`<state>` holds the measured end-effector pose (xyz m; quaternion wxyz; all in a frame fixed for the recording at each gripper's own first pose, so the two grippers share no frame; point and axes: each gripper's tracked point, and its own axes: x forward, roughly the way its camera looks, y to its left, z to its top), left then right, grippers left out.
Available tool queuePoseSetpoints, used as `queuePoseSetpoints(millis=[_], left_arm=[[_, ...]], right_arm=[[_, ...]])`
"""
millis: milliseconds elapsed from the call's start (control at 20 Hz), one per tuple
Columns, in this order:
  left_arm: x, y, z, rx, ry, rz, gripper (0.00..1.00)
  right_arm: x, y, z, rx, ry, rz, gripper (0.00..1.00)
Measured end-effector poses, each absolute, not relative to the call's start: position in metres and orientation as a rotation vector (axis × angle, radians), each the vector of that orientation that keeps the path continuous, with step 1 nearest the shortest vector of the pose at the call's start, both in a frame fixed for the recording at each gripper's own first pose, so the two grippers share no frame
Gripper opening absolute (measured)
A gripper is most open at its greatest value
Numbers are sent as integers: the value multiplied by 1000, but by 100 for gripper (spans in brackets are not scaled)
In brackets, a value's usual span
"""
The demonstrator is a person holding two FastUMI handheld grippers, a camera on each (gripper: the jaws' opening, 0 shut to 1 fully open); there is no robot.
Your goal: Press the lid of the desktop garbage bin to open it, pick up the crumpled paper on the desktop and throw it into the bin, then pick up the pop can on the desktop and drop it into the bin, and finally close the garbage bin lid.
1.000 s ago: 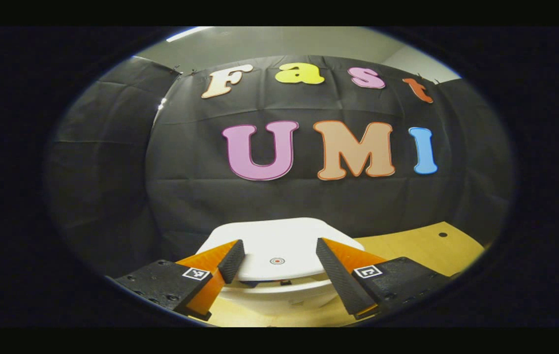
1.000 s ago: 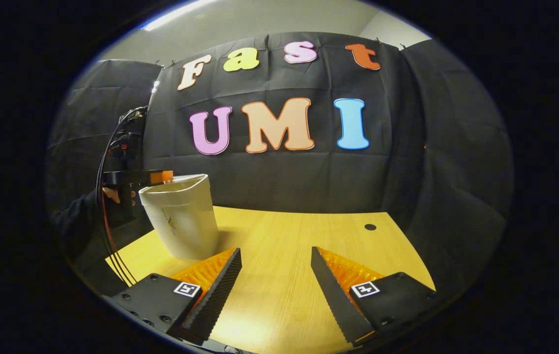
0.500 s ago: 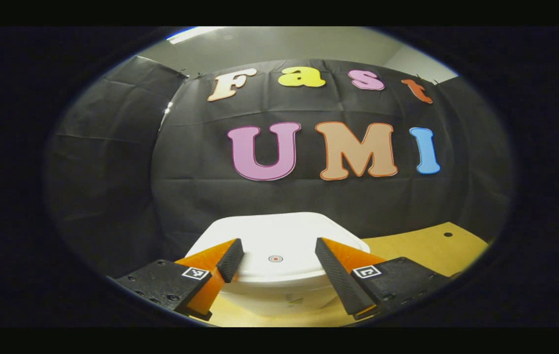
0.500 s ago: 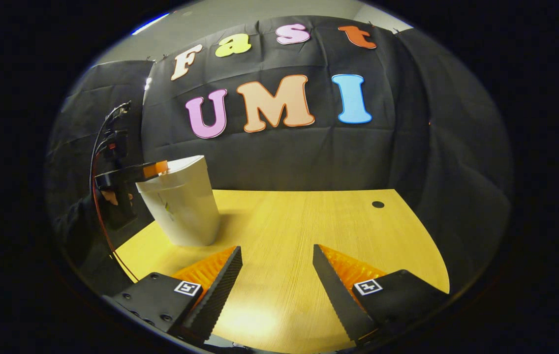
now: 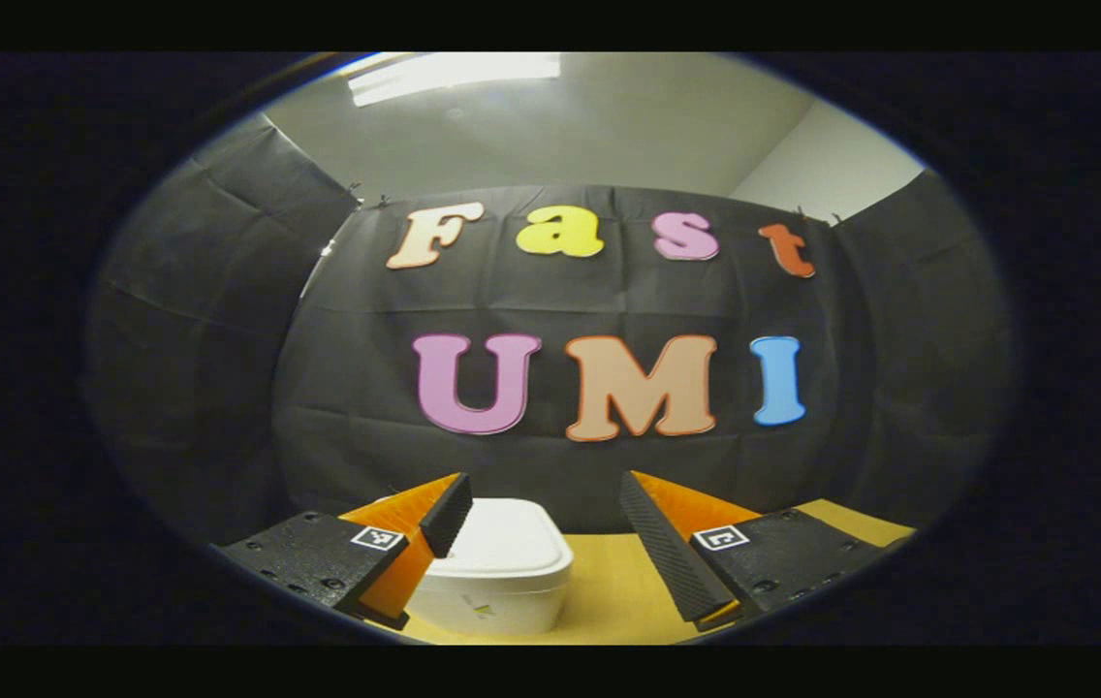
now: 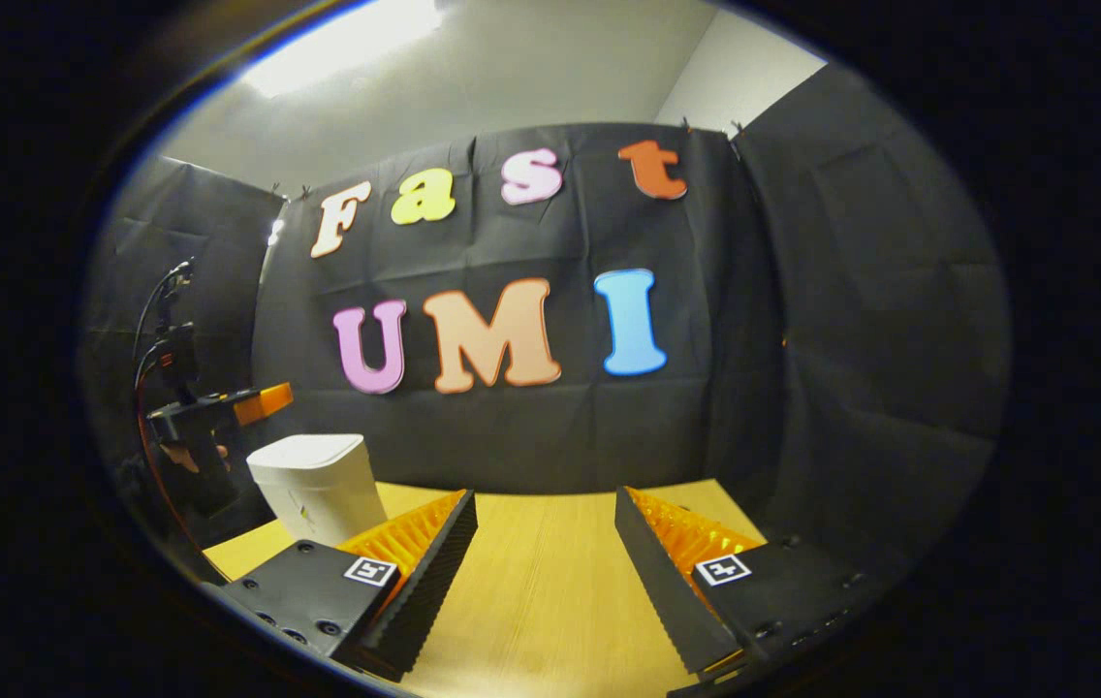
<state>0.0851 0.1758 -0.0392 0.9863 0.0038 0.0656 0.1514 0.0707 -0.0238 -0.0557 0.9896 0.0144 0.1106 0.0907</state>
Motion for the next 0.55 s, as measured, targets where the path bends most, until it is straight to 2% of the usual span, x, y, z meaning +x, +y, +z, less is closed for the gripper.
queuePoseSetpoints(millis=[150,300,400,450,550], left_arm=[[71,125,-20,24,62,276,92],[55,71,-31,52,52,221,91],[44,42,-37,73,61,191,92],[39,30,-38,79,62,182,97],[30,9,-38,67,67,159,93]], right_arm=[[70,-38,-43,44,181,200,95],[67,-44,-36,61,147,232,95],[65,-47,-35,69,134,251,95],[64,-47,-36,73,135,258,94],[60,-48,-35,84,143,259,95]])
